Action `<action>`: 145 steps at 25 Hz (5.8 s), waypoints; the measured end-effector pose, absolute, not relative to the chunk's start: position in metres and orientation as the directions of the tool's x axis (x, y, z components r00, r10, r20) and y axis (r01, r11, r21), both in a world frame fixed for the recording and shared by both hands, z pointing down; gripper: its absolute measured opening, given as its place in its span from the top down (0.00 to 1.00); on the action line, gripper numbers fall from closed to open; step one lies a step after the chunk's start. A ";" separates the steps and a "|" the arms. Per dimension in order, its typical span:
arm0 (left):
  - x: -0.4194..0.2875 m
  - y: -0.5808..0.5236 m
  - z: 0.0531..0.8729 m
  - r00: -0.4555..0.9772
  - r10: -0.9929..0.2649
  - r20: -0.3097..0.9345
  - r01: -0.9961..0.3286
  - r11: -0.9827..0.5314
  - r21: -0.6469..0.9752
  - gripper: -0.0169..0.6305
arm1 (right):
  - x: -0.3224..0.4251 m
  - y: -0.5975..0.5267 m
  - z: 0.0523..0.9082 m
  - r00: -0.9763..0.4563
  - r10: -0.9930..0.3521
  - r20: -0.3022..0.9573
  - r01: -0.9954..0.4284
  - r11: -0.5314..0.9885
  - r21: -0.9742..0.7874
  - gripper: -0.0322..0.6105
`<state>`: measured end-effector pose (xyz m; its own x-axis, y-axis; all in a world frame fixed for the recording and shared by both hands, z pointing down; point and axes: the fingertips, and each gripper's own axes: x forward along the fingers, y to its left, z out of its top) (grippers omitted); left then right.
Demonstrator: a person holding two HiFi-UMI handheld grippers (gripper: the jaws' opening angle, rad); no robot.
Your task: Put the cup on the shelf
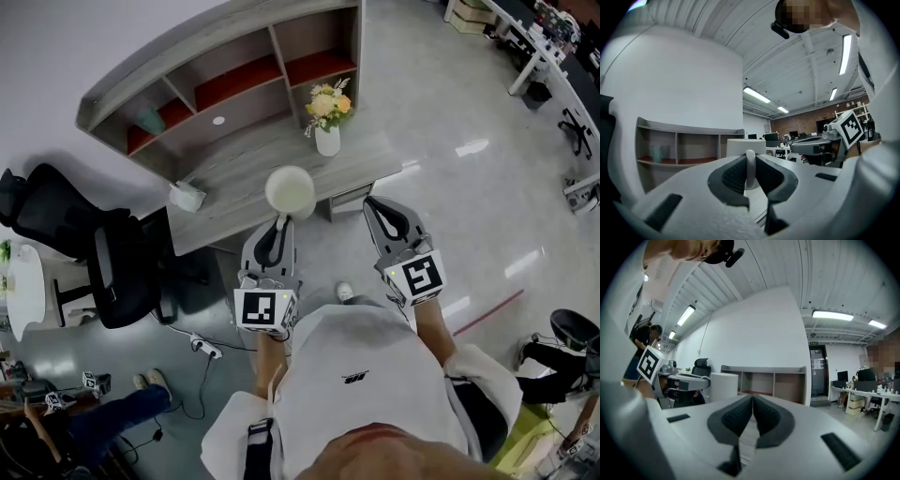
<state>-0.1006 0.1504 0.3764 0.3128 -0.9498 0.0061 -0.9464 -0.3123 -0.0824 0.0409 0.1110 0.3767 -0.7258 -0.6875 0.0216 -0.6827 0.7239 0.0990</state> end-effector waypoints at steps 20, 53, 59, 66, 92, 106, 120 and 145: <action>-0.108 0.066 0.381 0.324 -0.946 0.001 -0.942 -0.323 -0.093 0.89 | 0.034 0.029 0.378 -0.720 -0.694 0.009 -0.690 0.717 0.099 0.91; -0.142 -0.123 0.392 0.466 -0.885 0.002 -0.882 -0.465 -0.080 0.89 | -0.010 -0.142 0.389 -0.634 -0.770 0.070 -0.764 0.638 0.103 0.91; -0.140 -0.152 0.395 0.502 -0.865 0.001 -0.863 -0.501 -0.070 0.89 | -0.009 -0.163 0.388 -0.597 -0.799 0.064 -0.793 0.601 0.102 0.91; -0.133 -0.176 0.401 0.534 -0.845 -0.003 -0.845 -0.533 -0.046 0.89 | -0.004 -0.176 0.392 -0.563 -0.822 0.081 -0.817 0.569 0.090 0.91; -0.119 -0.257 0.436 0.461 -0.886 0.055 -0.886 -0.462 -0.024 0.89 | 0.001 -0.250 0.414 -0.637 -0.759 0.133 -0.759 0.648 0.067 0.91; -0.110 -0.294 0.464 0.416 -0.901 0.119 -0.908 -0.420 -0.002 0.89 | -0.006 -0.285 0.427 -0.715 -0.682 0.151 -0.686 0.727 0.030 0.91; -0.111 -0.320 0.490 0.373 -0.910 0.182 -0.924 -0.381 -0.014 0.89 | -0.009 -0.313 0.450 -0.749 -0.634 0.192 -0.646 0.764 0.005 0.91; -0.108 -0.358 0.513 0.339 -0.905 0.255 -0.935 -0.354 -0.014 0.89 | -0.003 -0.342 0.467 -0.747 -0.626 0.225 -0.646 0.763 -0.020 0.91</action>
<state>-0.1081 -0.3583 0.5127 0.3393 -0.9053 0.2554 -0.9350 -0.3543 -0.0136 -0.0028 -0.3422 0.4675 -0.7468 -0.6258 0.2249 -0.6456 0.7634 -0.0196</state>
